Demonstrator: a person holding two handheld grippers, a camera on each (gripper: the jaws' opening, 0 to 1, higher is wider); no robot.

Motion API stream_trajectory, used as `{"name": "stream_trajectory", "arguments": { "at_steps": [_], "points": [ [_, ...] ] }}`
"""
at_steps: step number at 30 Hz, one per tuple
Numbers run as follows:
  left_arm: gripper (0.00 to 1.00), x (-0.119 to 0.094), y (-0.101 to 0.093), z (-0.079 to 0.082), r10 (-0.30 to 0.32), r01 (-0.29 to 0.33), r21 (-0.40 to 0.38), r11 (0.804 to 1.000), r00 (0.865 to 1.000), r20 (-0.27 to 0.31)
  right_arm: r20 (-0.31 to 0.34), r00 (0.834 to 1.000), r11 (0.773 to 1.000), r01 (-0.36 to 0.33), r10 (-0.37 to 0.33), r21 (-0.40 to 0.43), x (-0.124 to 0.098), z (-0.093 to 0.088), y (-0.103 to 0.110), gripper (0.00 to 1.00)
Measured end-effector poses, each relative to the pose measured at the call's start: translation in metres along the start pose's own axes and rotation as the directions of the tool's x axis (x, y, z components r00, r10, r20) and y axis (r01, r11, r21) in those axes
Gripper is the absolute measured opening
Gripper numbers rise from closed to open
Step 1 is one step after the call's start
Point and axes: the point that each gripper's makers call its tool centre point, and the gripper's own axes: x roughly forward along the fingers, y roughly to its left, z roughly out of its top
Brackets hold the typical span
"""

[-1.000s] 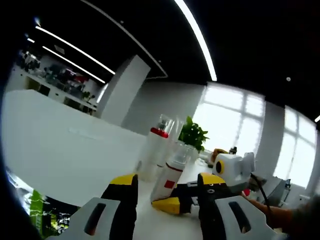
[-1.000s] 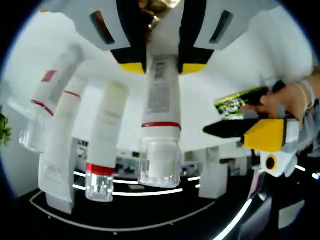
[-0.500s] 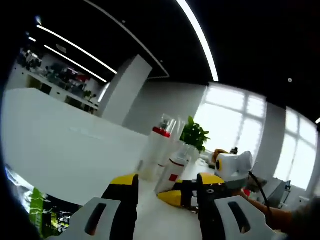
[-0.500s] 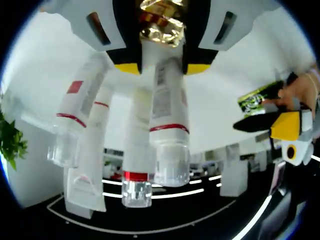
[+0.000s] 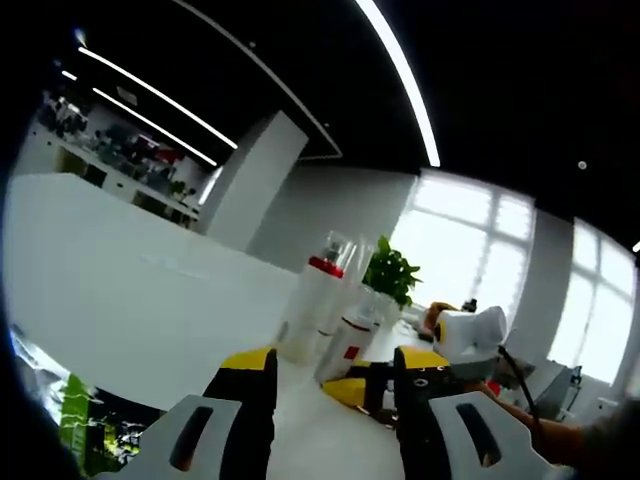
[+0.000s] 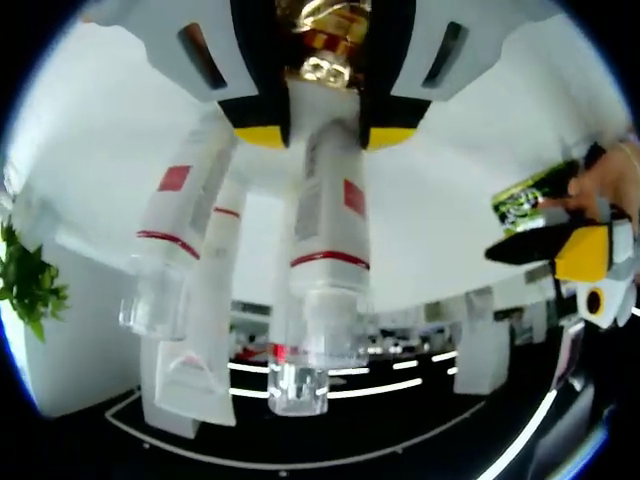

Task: Arrange the skincare products in the storage area until every visible bottle or jar stands upright without overlapping.

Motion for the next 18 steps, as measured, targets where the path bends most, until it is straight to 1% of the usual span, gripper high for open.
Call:
{"name": "stream_trajectory", "arguments": {
  "at_steps": [2,7,11,14,18],
  "points": [
    [0.48,0.0,-0.0008,-0.0006,0.001,-0.001,0.001,1.0,1.0,-0.002,0.002,1.0,1.0,0.013,-0.013,-0.011,-0.0007,0.001,-0.0027,0.24],
    [0.48,0.0006,0.0003,0.0,0.002,-0.002,0.005,1.0,1.0,-0.004,-0.006,1.0,1.0,0.012,-0.012,-0.01,-0.0042,-0.0002,-0.002,0.22],
    [0.48,0.0015,0.0016,0.0014,0.002,-0.002,0.006,1.0,1.0,-0.005,-0.014,1.0,1.0,0.002,-0.002,-0.002,-0.0055,-0.0021,-0.0002,0.19],
    [0.48,0.0024,0.0029,0.0023,0.003,-0.002,0.007,1.0,1.0,-0.006,-0.016,1.0,1.0,-0.01,0.01,-0.012,-0.0047,-0.0016,0.0024,0.19],
    [0.48,0.0037,0.0054,0.004,0.003,-0.003,0.009,1.0,1.0,-0.006,-0.007,1.0,1.0,-0.03,0.03,0.002,-0.0026,-0.0013,0.0048,0.18]
  ]
}}
